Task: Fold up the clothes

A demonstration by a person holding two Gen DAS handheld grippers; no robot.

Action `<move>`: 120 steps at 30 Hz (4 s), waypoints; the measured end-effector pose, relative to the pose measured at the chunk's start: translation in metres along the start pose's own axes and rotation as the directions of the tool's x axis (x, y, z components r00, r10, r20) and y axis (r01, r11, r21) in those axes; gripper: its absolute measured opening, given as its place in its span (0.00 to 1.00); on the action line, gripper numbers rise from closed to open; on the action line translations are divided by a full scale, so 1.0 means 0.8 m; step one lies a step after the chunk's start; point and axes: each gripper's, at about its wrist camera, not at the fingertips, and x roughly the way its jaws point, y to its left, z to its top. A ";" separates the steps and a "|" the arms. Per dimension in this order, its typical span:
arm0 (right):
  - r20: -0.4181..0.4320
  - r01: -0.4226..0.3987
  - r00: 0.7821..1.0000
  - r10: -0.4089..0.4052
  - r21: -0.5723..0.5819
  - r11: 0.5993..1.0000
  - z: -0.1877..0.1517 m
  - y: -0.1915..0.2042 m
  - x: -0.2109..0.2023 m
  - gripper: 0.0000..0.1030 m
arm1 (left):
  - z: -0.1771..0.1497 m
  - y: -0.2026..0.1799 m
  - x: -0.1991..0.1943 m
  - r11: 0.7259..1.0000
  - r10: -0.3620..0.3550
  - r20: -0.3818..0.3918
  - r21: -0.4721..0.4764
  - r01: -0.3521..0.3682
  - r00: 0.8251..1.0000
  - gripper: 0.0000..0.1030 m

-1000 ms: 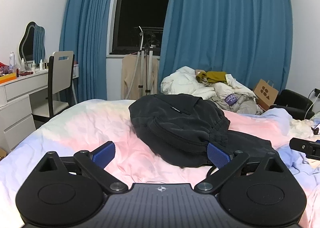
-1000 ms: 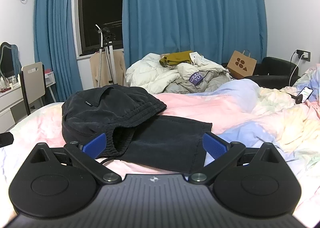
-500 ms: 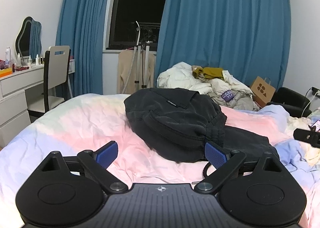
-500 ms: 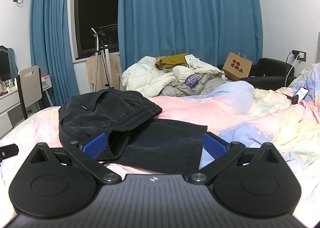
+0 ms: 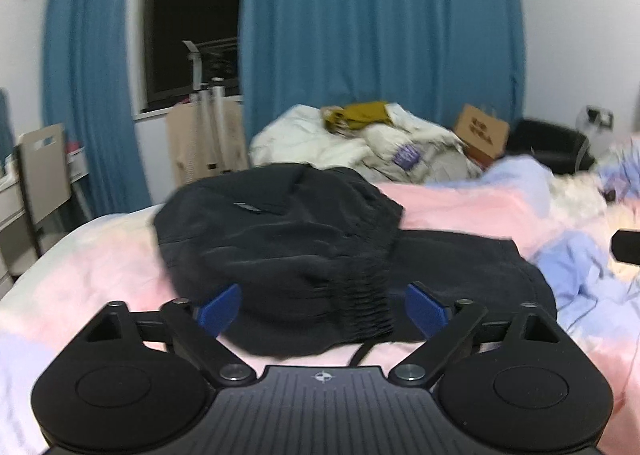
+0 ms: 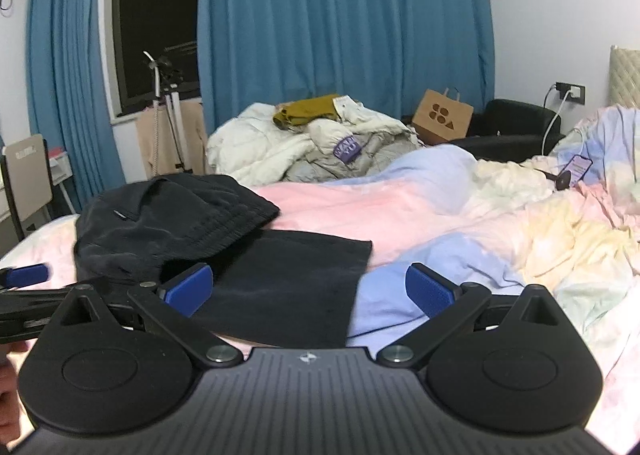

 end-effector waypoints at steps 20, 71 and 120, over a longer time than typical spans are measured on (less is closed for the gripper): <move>0.043 -0.140 0.990 0.137 0.099 0.985 -0.034 -0.047 0.081 1.00 | -0.003 -0.022 0.134 0.981 0.192 -0.064 -0.015 -0.193 0.979 0.22; 0.041 -0.368 0.927 0.372 -0.083 0.926 -0.073 0.126 0.171 0.18 | -0.072 0.257 -0.084 0.883 0.243 -0.001 -0.413 -0.222 0.970 0.15; 0.074 -0.346 0.851 0.519 -0.664 0.662 0.109 0.724 0.343 0.07 | -0.138 0.529 0.003 0.403 0.340 0.082 -0.913 -0.066 0.937 0.10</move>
